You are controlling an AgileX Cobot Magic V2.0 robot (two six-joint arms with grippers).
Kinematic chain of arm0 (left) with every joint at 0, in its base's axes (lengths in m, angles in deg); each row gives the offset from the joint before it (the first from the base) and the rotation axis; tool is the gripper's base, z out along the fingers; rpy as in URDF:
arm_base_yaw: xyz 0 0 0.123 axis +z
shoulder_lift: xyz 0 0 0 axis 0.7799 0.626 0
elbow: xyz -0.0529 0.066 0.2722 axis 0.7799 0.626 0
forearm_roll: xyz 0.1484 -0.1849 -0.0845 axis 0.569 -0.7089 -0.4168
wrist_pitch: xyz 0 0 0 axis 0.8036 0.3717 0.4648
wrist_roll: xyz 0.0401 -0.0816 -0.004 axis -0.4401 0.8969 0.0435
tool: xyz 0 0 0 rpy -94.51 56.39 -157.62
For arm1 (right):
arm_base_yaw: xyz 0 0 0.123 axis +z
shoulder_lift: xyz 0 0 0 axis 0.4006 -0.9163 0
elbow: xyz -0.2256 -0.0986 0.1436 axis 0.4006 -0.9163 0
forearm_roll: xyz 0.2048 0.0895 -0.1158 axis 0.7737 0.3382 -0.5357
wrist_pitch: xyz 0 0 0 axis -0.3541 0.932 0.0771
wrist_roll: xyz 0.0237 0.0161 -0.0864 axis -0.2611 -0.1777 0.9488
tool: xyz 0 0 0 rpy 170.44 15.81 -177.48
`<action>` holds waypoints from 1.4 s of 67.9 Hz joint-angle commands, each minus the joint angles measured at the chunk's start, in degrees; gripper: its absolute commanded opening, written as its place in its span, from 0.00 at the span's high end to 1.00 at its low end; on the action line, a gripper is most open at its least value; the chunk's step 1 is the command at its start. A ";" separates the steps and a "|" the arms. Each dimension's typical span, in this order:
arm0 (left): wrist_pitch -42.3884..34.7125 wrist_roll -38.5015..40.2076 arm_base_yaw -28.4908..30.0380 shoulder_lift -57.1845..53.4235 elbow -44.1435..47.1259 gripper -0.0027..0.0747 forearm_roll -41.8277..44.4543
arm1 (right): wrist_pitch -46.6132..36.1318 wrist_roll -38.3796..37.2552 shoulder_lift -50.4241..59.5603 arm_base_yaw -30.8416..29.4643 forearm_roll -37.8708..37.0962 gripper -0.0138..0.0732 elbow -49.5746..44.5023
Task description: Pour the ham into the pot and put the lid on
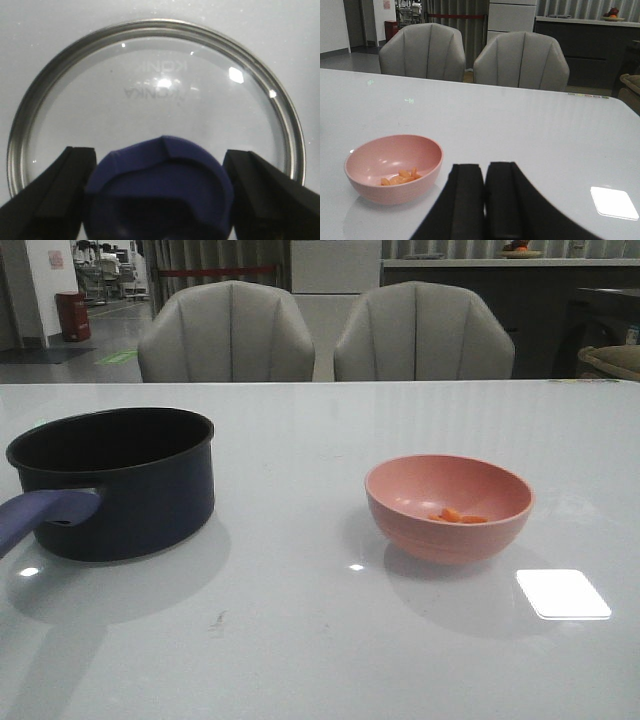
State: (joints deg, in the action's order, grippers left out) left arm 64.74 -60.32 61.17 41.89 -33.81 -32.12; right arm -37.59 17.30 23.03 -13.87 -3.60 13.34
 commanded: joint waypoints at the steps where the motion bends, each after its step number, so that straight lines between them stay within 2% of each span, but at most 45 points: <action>1: -0.81 -0.18 -1.12 -2.19 -2.08 0.19 1.37 | -5.09 0.05 1.17 -0.21 -0.49 0.66 0.32; 19: 8.58 -0.18 -1.45 -3.85 -8.83 0.17 2.31 | -5.09 0.05 1.17 -0.21 -0.49 0.66 0.32; 28: 8.08 -0.18 -1.45 -8.65 -8.48 0.17 1.37 | -5.09 0.05 1.17 -0.21 -0.49 0.66 0.32; 35: 4.31 -0.39 -1.95 -13.70 -6.79 0.17 -0.66 | -5.09 0.05 1.17 -0.21 -0.49 0.66 0.32; 54: -7.90 -0.39 -10.47 -33.31 4.85 0.17 -0.28 | -5.09 0.05 1.17 -0.21 -0.49 0.66 0.32; 75: -13.31 -0.39 -18.60 -54.33 17.70 0.17 -1.47 | -5.09 0.05 1.17 -0.21 -0.49 0.66 0.32; 95: -13.75 -0.39 -26.14 -75.79 32.96 0.17 -2.62 | -5.09 0.05 1.17 -0.21 -0.49 0.66 0.32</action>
State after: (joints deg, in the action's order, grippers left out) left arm 55.53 -60.73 37.13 -27.65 -3.26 -33.59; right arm -37.59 17.30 23.03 -13.87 -3.60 13.34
